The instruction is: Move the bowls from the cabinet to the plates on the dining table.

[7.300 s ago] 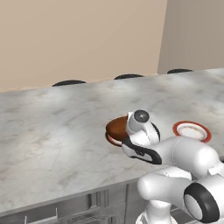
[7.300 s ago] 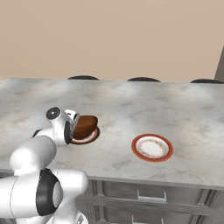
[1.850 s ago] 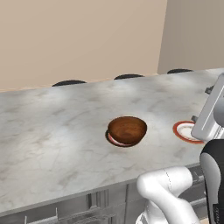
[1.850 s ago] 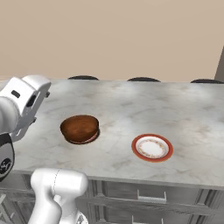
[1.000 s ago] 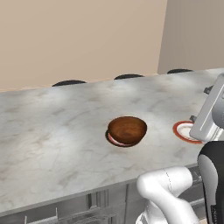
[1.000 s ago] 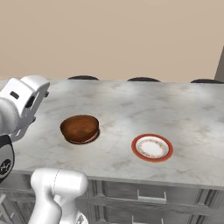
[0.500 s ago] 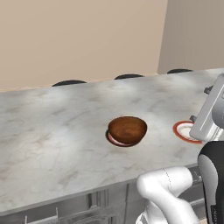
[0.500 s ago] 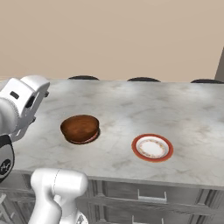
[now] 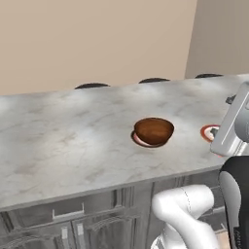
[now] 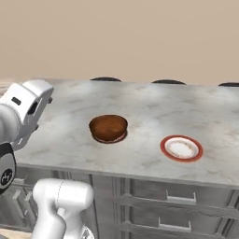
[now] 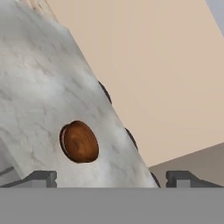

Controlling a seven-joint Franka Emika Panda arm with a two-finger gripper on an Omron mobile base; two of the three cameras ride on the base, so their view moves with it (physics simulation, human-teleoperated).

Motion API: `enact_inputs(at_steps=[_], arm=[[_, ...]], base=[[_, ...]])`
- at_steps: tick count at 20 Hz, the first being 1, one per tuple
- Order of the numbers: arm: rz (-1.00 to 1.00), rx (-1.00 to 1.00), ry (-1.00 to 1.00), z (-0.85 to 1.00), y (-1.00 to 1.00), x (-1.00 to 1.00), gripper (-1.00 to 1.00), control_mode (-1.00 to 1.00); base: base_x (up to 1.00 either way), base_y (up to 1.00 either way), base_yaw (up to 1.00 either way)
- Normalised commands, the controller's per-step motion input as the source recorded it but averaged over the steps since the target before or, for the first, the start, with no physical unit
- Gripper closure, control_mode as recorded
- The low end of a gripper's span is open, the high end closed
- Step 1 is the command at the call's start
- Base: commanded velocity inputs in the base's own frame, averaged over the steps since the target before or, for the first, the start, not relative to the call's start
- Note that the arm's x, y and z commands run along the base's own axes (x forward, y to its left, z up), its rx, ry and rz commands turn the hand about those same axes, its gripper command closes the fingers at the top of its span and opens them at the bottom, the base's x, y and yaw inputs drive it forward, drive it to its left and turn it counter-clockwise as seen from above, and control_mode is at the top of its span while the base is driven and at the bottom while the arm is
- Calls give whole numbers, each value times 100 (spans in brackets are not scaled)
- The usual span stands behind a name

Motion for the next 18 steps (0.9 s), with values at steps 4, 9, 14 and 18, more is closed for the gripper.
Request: enact_inputs(at_steps=[4,9,14,18], arm=[[0,0,0,0,0,0,-100,100],[0,0,0,0,0,0,-100,100],[0,0,0,0,0,0,-100,100],[0,0,0,0,0,0,-100,100]], base=[[-100,46,19],[-86,53,25],[-49,31,43],[-16,6,50]])
